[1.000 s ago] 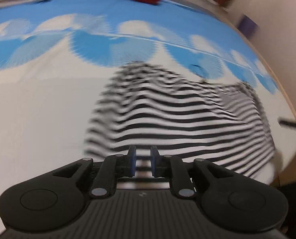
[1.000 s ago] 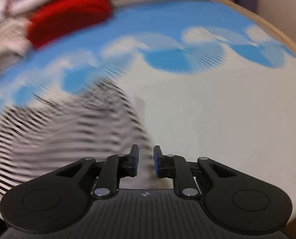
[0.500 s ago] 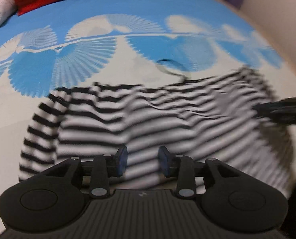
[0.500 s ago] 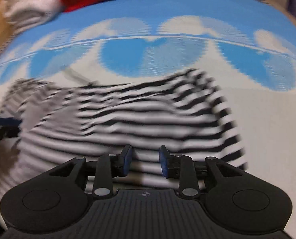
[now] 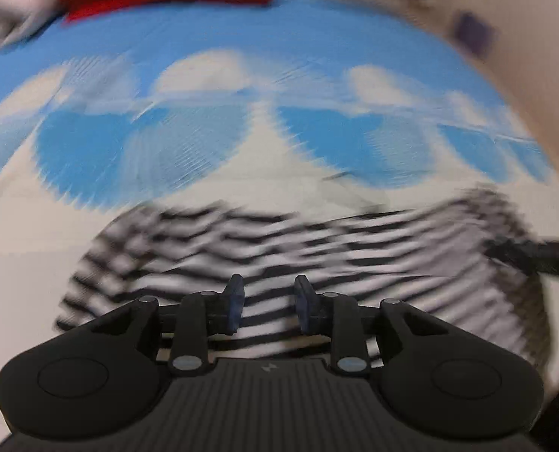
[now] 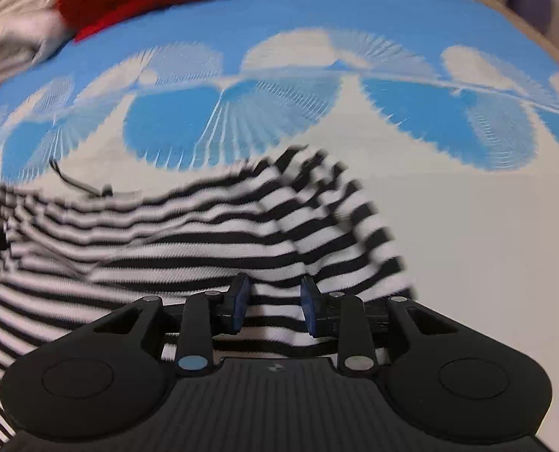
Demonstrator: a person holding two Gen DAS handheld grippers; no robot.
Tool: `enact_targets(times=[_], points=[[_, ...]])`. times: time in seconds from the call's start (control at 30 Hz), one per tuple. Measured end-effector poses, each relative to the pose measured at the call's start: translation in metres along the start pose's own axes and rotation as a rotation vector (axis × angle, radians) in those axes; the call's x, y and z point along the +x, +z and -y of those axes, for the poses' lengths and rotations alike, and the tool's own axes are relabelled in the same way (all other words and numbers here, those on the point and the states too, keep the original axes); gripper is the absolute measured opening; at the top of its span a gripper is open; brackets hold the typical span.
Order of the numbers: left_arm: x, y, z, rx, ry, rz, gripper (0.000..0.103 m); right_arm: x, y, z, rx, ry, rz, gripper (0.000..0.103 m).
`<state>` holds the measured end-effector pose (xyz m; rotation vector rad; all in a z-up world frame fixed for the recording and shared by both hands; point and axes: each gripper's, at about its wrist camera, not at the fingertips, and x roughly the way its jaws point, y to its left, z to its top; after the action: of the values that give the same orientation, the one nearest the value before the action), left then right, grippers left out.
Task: Fold small clothes
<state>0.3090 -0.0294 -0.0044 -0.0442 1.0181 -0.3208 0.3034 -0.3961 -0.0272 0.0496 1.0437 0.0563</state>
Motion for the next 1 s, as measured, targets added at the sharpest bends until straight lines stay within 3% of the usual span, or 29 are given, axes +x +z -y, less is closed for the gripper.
enact_targets(times=[0.07,0.13,0.17,0.27,0.3,0.4,0.5,0.53,0.6,0.67,0.73,0.8,0.87,0.93,1.0], points=[[-0.014,-0.007,0.029,0.110,-0.098,0.028,0.035,-0.023,-0.001,0.004,0.045,0.009,0.089,0.031],[-0.012,-0.017,0.056,0.221,-0.155,0.013,0.038,-0.035,-0.005,0.010,0.064,0.011,0.119,0.033],[-0.004,-0.023,0.069,0.281,-0.162,-0.005,0.039,-0.035,-0.009,0.014,0.069,-0.014,0.099,0.033],[0.039,-0.044,0.090,0.413,-0.041,-0.101,0.040,-0.018,-0.026,0.029,0.100,-0.060,-0.078,0.033],[0.038,-0.047,0.091,0.437,-0.036,-0.079,0.040,-0.015,-0.032,0.031,0.096,-0.083,-0.121,0.033],[0.008,-0.033,0.077,0.332,-0.022,-0.011,0.041,-0.038,-0.035,0.029,0.075,-0.106,-0.048,0.034],[-0.026,-0.027,0.043,0.208,-0.044,0.060,0.042,-0.064,-0.037,0.024,0.049,-0.022,0.013,0.034],[-0.028,-0.028,0.033,0.185,-0.015,0.047,0.042,-0.069,-0.040,0.022,0.017,0.000,0.015,0.035],[-0.012,-0.031,0.006,0.139,0.069,-0.052,0.042,-0.067,-0.045,0.020,-0.024,0.013,-0.021,0.040],[0.012,-0.036,-0.018,0.092,0.128,-0.168,0.034,-0.050,-0.052,0.026,-0.039,-0.021,-0.125,0.040],[0.011,-0.035,-0.031,0.053,0.120,-0.174,0.027,-0.043,-0.058,0.031,-0.051,-0.068,-0.179,0.040],[-0.013,-0.029,-0.033,0.011,0.099,-0.103,0.028,-0.057,-0.055,0.032,-0.037,-0.076,-0.128,0.040],[-0.039,-0.030,-0.029,0.015,0.020,-0.039,0.029,-0.078,-0.051,0.034,0.008,-0.013,-0.054,0.040],[-0.043,-0.037,-0.025,0.051,-0.024,-0.071,0.030,-0.088,-0.052,0.035,0.003,0.025,-0.035,0.041],[-0.024,-0.052,-0.017,0.125,-0.013,-0.185,0.031,-0.079,-0.060,0.034,-0.044,0.001,-0.106,0.043]])
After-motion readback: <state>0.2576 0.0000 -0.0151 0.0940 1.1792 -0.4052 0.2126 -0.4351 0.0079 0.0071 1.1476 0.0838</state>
